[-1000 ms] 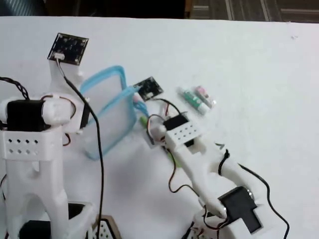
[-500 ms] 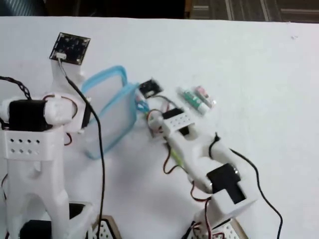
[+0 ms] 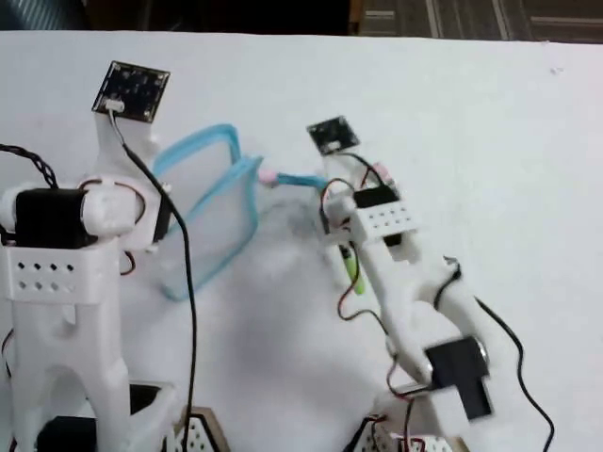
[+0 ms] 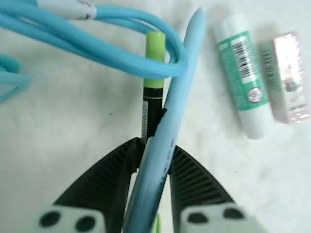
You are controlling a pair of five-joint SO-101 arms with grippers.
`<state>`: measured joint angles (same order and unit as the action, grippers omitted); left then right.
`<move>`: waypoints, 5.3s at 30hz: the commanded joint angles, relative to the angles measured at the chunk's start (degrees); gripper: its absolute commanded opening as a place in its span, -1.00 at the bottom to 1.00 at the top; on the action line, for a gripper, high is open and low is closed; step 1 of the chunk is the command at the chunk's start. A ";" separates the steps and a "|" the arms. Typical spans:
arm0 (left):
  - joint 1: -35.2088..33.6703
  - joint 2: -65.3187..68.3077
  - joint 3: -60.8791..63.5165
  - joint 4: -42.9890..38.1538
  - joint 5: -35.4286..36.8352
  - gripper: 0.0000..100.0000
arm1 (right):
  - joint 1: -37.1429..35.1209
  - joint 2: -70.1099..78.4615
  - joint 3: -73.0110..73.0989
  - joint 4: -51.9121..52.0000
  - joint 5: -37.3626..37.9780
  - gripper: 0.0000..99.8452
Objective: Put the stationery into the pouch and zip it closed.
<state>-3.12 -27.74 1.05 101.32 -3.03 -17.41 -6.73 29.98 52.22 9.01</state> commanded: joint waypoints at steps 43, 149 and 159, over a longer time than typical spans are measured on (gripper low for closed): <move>-0.22 0.57 -0.62 -1.05 -0.35 -0.95 | -14.11 -32.40 -0.62 48.66 17.76 -0.97; -0.22 0.57 -0.70 -1.05 -0.26 -0.95 | 11.21 5.14 -10.81 15.78 28.13 -0.97; -0.22 0.57 -0.70 -1.05 -0.26 -0.95 | 2.33 -23.96 -11.16 12.70 17.49 -0.97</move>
<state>-3.12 -27.74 1.05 101.32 -3.03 -9.93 -20.70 19.69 69.01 34.07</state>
